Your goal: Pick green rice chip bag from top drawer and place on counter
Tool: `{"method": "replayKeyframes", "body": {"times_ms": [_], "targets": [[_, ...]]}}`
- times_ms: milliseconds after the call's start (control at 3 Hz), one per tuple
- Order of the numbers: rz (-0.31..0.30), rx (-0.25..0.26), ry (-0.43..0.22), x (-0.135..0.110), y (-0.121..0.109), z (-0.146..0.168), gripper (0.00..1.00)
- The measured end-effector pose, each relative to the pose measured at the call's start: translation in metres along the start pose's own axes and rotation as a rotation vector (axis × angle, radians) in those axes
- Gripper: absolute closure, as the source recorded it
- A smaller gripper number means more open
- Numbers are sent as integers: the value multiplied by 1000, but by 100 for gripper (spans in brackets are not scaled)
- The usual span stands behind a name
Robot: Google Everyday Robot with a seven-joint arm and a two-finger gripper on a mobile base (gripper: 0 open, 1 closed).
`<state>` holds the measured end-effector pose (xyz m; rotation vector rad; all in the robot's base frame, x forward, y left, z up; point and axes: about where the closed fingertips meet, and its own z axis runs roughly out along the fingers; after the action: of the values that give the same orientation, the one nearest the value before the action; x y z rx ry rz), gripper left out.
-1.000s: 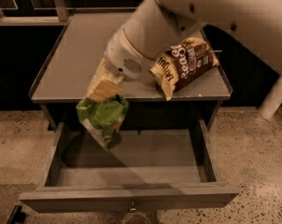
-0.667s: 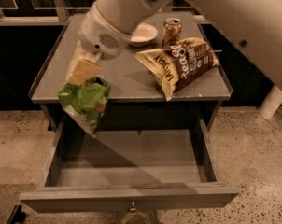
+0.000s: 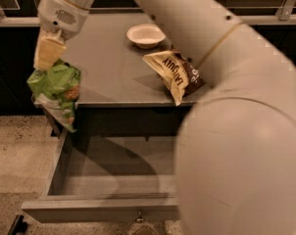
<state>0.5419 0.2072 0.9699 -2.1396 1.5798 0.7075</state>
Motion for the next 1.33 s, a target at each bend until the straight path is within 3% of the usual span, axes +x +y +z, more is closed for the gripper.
{"method": "replayKeyframes", "body": {"times_ms": [333,667,1333], "targets": [[20,-47,42,-13,-43,29,100],[2,24,-14,-35,-65,21,100],[4,33,-24,-37,-69,24,100]]}}
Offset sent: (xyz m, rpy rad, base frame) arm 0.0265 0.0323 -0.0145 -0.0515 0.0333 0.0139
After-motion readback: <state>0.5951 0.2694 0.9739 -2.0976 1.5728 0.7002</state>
